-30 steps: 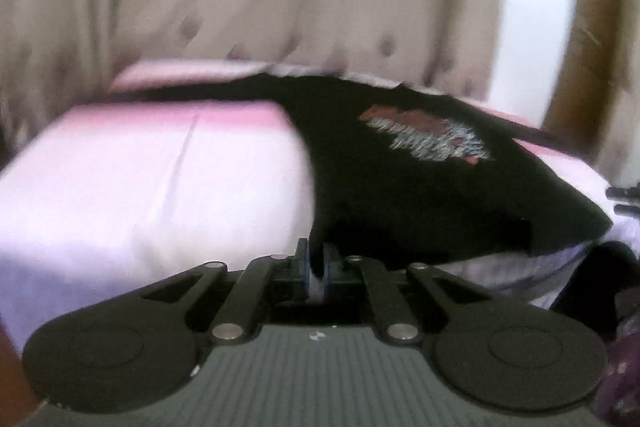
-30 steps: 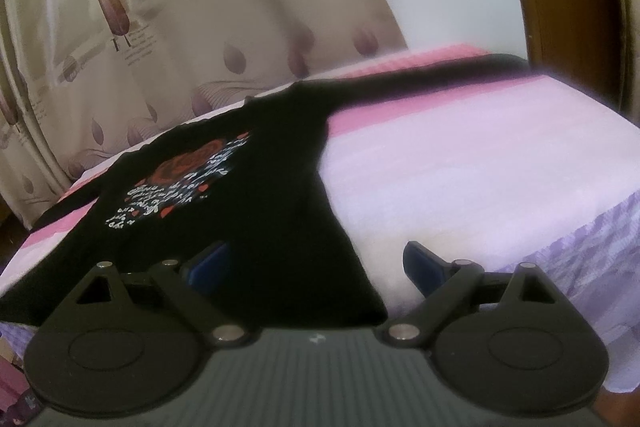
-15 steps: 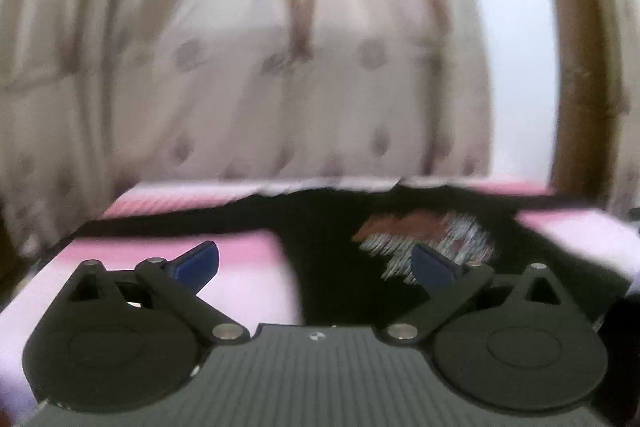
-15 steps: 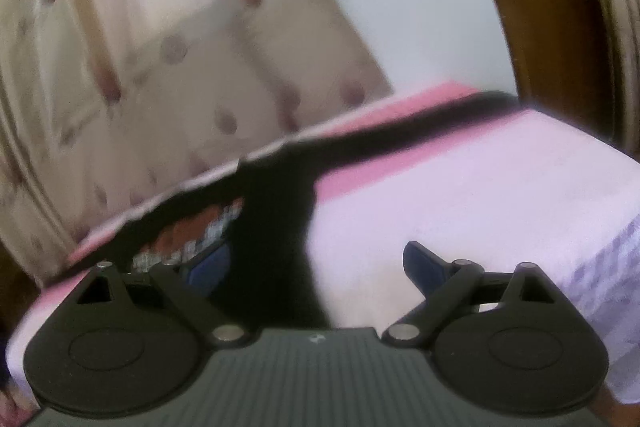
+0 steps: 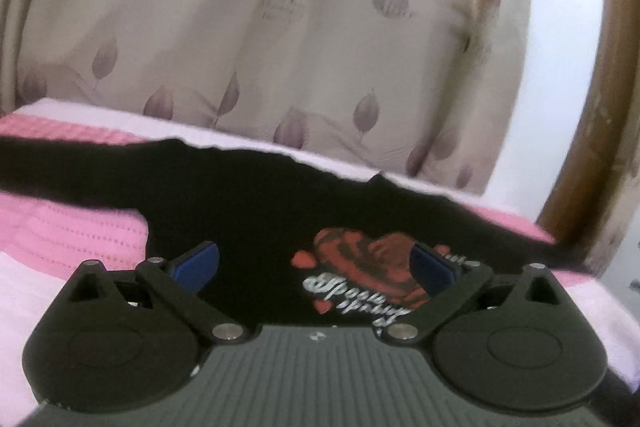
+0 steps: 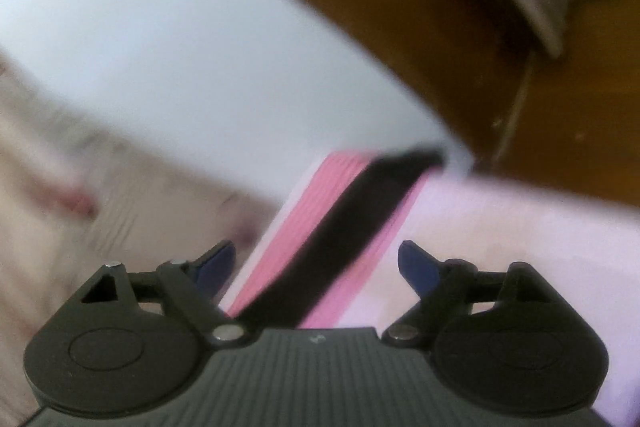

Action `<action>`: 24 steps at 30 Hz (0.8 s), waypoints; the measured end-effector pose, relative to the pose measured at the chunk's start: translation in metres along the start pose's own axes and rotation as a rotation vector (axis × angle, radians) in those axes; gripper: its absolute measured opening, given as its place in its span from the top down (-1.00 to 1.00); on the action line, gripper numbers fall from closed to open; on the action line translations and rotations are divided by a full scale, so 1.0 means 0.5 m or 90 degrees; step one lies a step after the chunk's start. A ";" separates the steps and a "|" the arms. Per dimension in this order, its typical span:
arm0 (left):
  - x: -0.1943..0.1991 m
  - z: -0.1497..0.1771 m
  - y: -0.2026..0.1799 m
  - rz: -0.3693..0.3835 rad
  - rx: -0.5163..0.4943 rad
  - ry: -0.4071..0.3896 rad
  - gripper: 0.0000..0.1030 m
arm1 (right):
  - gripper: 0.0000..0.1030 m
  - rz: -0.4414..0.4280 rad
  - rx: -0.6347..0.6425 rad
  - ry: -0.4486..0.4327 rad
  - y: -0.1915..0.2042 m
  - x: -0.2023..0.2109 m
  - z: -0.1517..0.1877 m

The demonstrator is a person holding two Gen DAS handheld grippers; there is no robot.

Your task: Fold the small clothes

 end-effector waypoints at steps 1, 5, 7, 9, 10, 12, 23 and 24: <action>-0.011 0.013 0.002 -0.007 -0.013 0.012 -0.94 | -0.73 0.020 -0.006 -0.005 -0.015 -0.029 -0.027; -0.042 0.035 0.011 0.008 -0.005 0.069 -0.95 | -0.73 0.089 0.008 0.017 -0.061 -0.142 -0.083; -0.046 0.039 0.017 0.011 0.006 0.080 -0.99 | -0.68 0.125 0.008 0.058 -0.085 -0.197 -0.080; -0.055 0.042 0.025 0.004 0.022 0.101 -0.99 | -0.31 0.140 -0.020 0.096 -0.117 -0.244 -0.069; -0.057 0.043 0.031 0.000 0.034 0.106 -0.99 | -0.30 0.132 -0.047 0.100 -0.136 -0.261 -0.069; -0.055 0.044 0.036 0.002 0.048 0.101 -1.00 | -0.29 0.103 -0.086 0.098 -0.157 -0.292 -0.071; -0.065 0.047 0.014 -0.024 0.000 0.119 -1.00 | 0.76 -0.033 -0.076 0.005 -0.090 -0.287 -0.099; -0.065 0.047 0.014 -0.024 0.001 0.119 -1.00 | 0.76 -0.027 -0.056 0.008 -0.078 -0.283 -0.102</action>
Point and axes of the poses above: each gripper's, at about its wrist camera, not at the fingertips, and x roughly against the way its jaws point, y to its left, z to its underside, the point moved 2 cm from there along -x, roughly the way its jaws point, and after that the axes turned 7 degrees about -y, right-handed, at the moved point
